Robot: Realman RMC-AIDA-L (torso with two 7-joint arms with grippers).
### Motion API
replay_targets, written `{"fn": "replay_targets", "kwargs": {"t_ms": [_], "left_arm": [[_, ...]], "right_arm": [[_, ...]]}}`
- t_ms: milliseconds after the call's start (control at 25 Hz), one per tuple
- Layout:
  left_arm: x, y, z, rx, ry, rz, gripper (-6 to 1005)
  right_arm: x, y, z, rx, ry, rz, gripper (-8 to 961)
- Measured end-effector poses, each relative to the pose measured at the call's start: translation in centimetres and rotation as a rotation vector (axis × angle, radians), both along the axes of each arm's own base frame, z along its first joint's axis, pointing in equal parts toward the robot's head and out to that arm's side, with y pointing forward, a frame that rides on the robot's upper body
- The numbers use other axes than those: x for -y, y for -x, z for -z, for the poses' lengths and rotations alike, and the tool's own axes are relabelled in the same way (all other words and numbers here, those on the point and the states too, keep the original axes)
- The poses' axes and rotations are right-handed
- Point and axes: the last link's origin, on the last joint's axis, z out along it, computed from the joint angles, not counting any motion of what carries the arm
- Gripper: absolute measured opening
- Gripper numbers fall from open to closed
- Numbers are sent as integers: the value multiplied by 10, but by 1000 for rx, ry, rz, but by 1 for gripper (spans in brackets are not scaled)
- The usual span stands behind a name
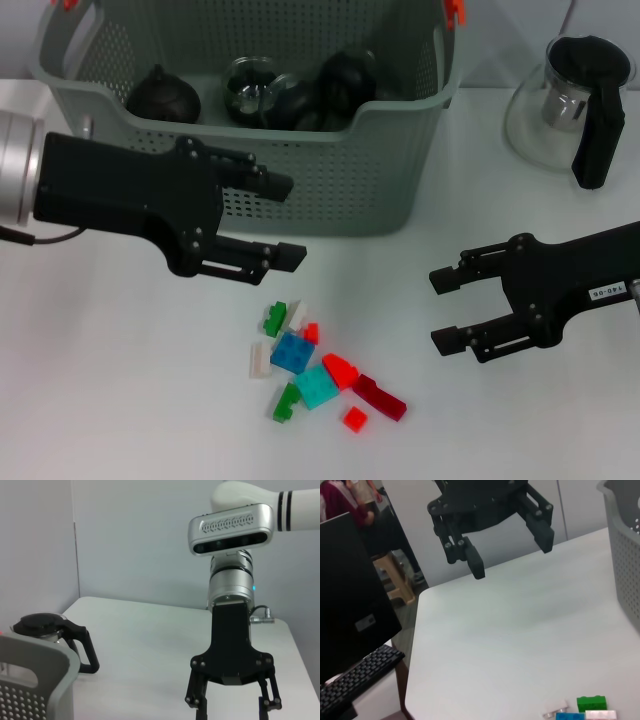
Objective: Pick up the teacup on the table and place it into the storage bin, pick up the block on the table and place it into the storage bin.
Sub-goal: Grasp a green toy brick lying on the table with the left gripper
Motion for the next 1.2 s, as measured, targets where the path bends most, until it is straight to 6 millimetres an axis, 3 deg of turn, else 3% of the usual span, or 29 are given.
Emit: {"fn": "replay_targets", "kwargs": {"t_ms": [520,920,1200], "left_arm": [[-9,21,7,-74,-42,43,708],[-38,31,34,-327,-63,110,704],[-46,31,57,-522,-18,190,702]], "right_arm": [[0,1,-1,12,13,13,800],[-1,7,4,0,32,57,799],[0,10,10,-11,46,80,797]]}}
